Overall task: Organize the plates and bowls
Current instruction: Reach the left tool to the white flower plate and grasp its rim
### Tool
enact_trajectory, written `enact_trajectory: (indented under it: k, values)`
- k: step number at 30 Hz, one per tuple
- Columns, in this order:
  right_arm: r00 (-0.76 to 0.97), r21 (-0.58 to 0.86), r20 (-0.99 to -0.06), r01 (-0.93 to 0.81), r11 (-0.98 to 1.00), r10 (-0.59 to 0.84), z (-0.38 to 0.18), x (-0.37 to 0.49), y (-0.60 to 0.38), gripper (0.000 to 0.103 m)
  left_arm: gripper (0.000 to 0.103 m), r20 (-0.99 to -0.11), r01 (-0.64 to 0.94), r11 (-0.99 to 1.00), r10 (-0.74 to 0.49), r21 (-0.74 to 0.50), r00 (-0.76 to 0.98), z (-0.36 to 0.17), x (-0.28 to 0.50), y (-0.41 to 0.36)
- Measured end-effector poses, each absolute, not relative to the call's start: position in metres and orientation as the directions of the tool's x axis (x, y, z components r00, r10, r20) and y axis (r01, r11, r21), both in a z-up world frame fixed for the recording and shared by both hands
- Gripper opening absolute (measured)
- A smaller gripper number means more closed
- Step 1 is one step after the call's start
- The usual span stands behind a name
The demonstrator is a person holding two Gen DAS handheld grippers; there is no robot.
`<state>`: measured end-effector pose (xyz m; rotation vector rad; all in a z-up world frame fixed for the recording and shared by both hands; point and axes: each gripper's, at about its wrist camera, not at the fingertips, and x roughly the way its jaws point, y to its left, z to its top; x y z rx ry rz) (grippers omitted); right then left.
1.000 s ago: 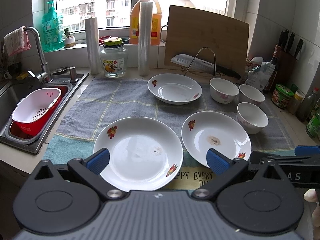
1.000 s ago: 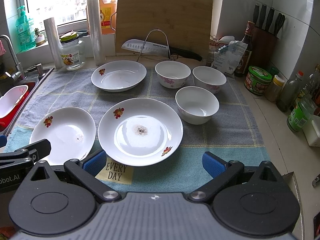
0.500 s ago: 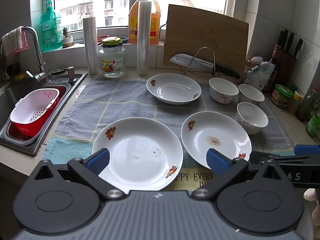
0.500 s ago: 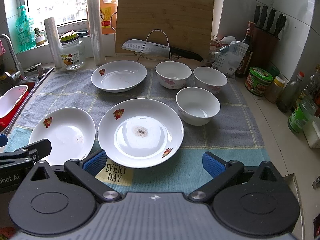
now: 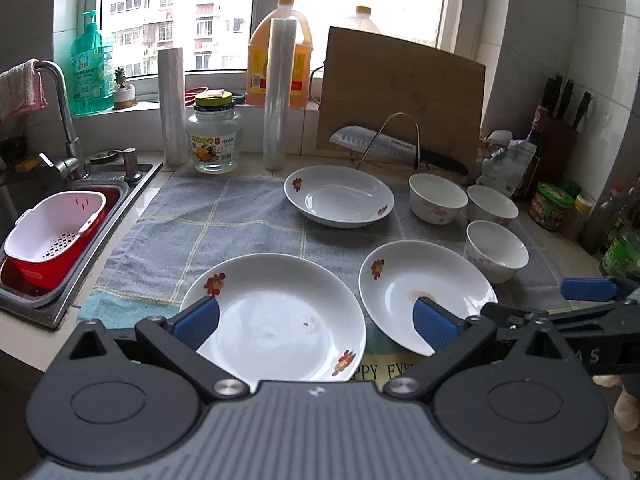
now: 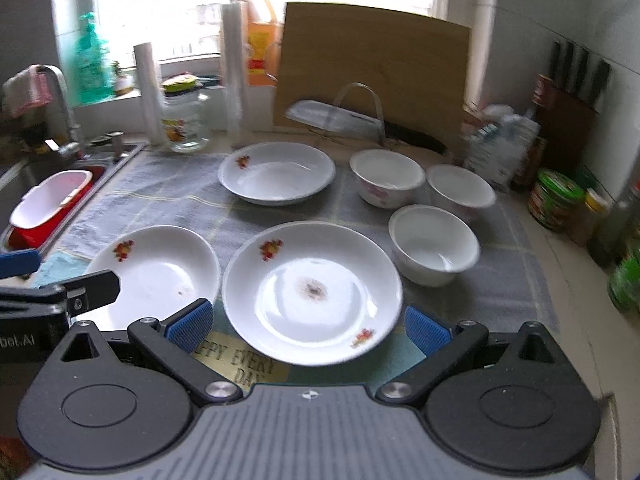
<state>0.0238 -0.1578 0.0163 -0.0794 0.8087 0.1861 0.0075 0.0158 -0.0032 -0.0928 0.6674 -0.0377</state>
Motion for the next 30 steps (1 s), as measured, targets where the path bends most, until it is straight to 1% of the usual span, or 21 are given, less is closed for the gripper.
enact_trajectory:
  k: [8, 14, 19, 23, 30]
  values:
    - [0.594, 0.039, -0.744, -0.420, 0.907, 0.307, -0.018, 0.025, -0.136, 0.103, 0.102, -0.622, -0.056, 0.993, -0.019, -0.100, 0.783, -0.020, 0.005, 0.040]
    - [0.499, 0.096, -0.769, -0.528, 0.844, 0.400, -0.044, 0.025, -0.108, 0.103, 0.102, -0.648, -0.091, 0.993, 0.019, -0.079, 0.762, -0.031, 0.008, 0.054]
    - [0.448, 0.099, -0.788, -0.586, 0.804, 0.423, -0.065, 0.033, -0.084, 0.103, 0.102, -0.662, -0.106, 0.992, 0.033, -0.071, 0.749, -0.038, 0.013, 0.060]
    - [0.404, 0.129, -0.800, -0.607, 0.784, 0.444, -0.080, 0.043, -0.074, 0.103, 0.102, -0.683, -0.119, 0.991, 0.046, -0.060, 0.729, -0.044, 0.019, 0.063]
    - [0.387, 0.113, -0.803, -0.649, 0.753, 0.454, -0.095, 0.056, -0.062, 0.103, 0.102, -0.728, -0.129, 0.989, 0.036, -0.072, 0.685, -0.051, 0.034, 0.071]
